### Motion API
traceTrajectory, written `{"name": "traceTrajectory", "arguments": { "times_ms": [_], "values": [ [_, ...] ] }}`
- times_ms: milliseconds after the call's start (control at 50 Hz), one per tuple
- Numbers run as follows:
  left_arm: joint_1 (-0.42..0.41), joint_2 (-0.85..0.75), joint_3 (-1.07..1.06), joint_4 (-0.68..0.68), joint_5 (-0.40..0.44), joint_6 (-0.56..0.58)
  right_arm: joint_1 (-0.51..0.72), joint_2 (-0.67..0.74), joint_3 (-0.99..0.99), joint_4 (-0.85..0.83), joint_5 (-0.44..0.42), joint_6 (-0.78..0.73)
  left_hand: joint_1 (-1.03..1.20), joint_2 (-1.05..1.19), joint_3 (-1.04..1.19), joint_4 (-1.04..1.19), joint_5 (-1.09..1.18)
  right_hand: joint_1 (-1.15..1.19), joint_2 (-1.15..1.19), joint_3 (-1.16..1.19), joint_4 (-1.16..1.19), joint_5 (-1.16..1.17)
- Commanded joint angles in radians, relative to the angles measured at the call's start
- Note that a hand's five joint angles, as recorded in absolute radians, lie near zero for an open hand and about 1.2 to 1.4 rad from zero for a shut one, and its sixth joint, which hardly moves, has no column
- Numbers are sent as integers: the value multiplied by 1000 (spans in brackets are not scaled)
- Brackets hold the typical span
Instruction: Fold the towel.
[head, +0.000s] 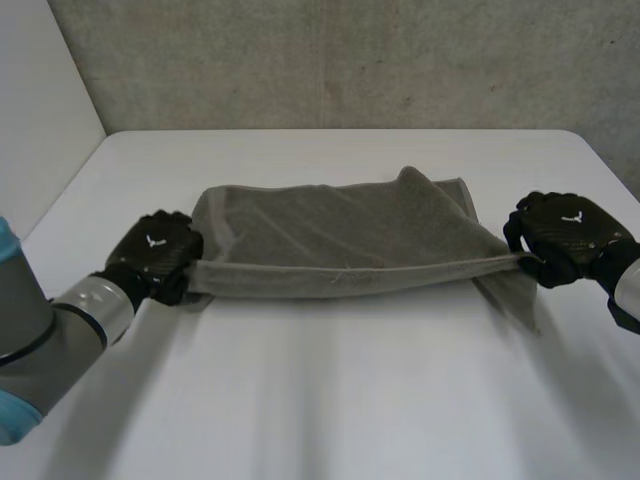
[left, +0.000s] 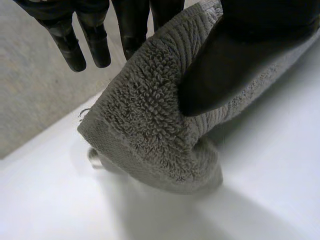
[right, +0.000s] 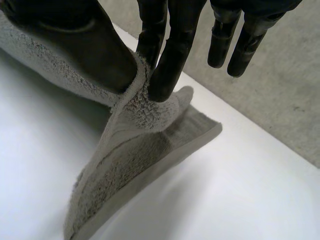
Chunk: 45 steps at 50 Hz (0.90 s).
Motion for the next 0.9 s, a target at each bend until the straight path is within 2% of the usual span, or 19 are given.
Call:
{"name": "traceTrajectory", "arguments": {
  "times_ms": [20, 160, 340, 480, 580, 680, 760, 800, 900],
  "values": [
    [8, 161, 44, -25, 2, -8, 3, -75, -81, 68, -4, 12, 131, 58, -48, -54, 97, 75, 57, -47, -76, 57],
    [12, 297, 147, -39, 2, -72, 7, -136, -197, 146, -5, 12, 131, 58, -48, -54, 97, 75, 57, -47, -76, 57],
    [55, 288, 161, -61, 8, -87, 21, -126, -259, 166, 8, 2, 131, 58, -48, -54, 97, 75, 57, -47, -76, 57],
    [52, 49, 257, -58, -2, -81, 86, -1, -362, 157, 94, -1, 131, 58, -48, -54, 97, 75, 57, -47, -76, 57],
    [43, -103, 372, -58, -4, -81, 214, 170, -497, 132, 255, -85, 131, 58, -48, -54, 97, 75, 57, -47, -76, 57],
    [45, -227, 492, -55, -5, -80, 259, 272, -571, 81, 327, -160, 131, 58, -48, -54, 97, 75, 57, -47, -76, 57],
    [43, -298, 574, -58, -22, -81, 273, 321, -611, 7, 354, -165, 131, 58, -48, -54, 97, 75, 57, -47, -76, 57],
    [43, -303, 580, -58, -30, -81, 276, 339, -628, -53, 366, -163, 131, 58, -48, -54, 97, 75, 57, -47, -76, 57],
    [40, -296, 565, -61, -31, -83, 277, 335, -609, -78, 355, -162, 131, 58, -48, -54, 97, 75, 57, -47, -76, 57]
  ]
}}
